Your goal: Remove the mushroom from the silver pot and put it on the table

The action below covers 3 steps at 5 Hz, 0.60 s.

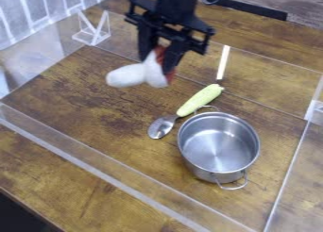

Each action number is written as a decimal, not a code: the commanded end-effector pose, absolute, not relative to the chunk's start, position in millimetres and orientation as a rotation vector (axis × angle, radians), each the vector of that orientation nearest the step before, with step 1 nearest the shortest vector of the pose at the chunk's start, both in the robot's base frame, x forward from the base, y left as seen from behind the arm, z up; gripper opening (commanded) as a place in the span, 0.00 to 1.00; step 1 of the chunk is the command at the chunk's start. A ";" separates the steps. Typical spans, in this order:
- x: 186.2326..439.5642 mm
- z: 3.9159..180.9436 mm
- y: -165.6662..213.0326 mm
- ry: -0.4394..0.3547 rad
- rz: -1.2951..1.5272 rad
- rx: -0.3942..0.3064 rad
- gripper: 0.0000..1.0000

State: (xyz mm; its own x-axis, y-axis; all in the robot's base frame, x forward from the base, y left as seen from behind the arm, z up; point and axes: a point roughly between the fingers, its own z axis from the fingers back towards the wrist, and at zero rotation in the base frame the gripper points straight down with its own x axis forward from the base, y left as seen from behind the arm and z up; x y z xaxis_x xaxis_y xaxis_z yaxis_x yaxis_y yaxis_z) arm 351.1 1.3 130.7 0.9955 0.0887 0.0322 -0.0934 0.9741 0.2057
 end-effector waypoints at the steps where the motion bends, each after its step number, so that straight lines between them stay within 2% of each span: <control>1: 350.6 139.4 24.5 -0.098 0.152 0.230 0.00; 3: 351.2 167.4 32.1 -0.132 0.120 0.250 0.00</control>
